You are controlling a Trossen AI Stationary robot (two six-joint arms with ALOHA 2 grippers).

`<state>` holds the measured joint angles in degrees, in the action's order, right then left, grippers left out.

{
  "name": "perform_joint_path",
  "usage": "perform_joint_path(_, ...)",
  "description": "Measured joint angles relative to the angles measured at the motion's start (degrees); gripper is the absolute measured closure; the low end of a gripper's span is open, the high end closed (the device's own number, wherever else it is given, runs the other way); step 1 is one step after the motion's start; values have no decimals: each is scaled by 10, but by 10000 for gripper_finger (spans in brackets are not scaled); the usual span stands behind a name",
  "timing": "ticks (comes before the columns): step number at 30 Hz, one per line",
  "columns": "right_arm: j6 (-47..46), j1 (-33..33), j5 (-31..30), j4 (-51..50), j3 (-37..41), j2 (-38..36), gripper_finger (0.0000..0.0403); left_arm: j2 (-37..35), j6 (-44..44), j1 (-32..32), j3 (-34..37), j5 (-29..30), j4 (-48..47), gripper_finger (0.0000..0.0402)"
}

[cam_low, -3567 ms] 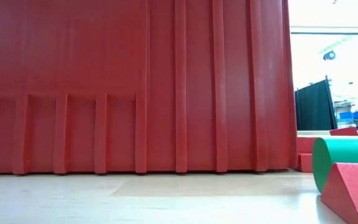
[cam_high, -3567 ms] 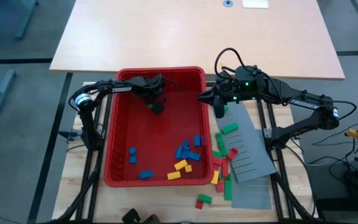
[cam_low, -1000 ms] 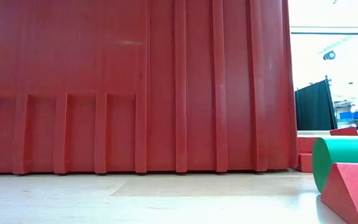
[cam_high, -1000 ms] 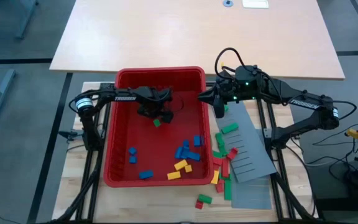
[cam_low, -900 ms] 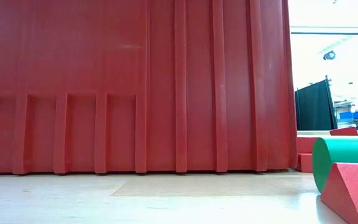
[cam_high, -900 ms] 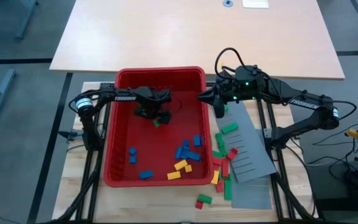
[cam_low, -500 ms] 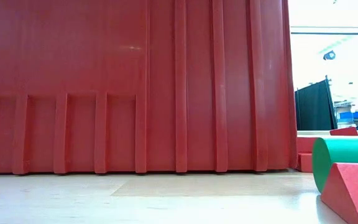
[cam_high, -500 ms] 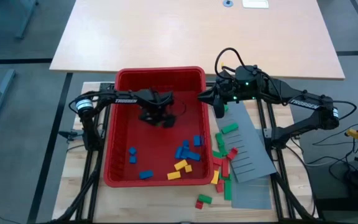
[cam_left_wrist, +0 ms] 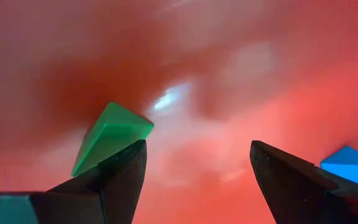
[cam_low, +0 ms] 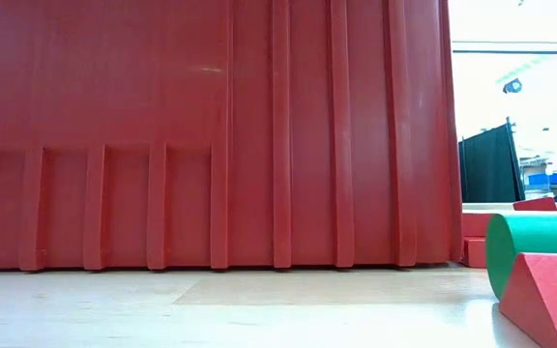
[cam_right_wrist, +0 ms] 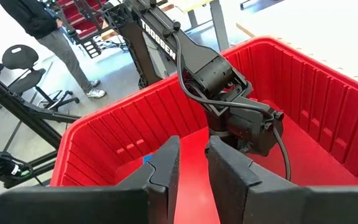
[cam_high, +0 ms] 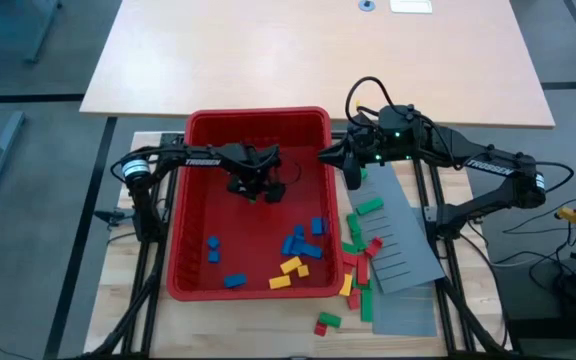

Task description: Sort blocks

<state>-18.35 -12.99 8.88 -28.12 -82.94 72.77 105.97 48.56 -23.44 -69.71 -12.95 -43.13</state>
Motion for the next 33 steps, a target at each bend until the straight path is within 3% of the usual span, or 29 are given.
perform_joint_path(7,0,0,0,0,0,0,330,0,-28,0,0,8,-43,129)
perform_joint_path(15,0,0,0,1,0,0,335,0,-46,-1,0,80,-110,129)
perform_joint_path(33,0,0,0,1,0,0,328,0,-19,0,0,111,-79,129)
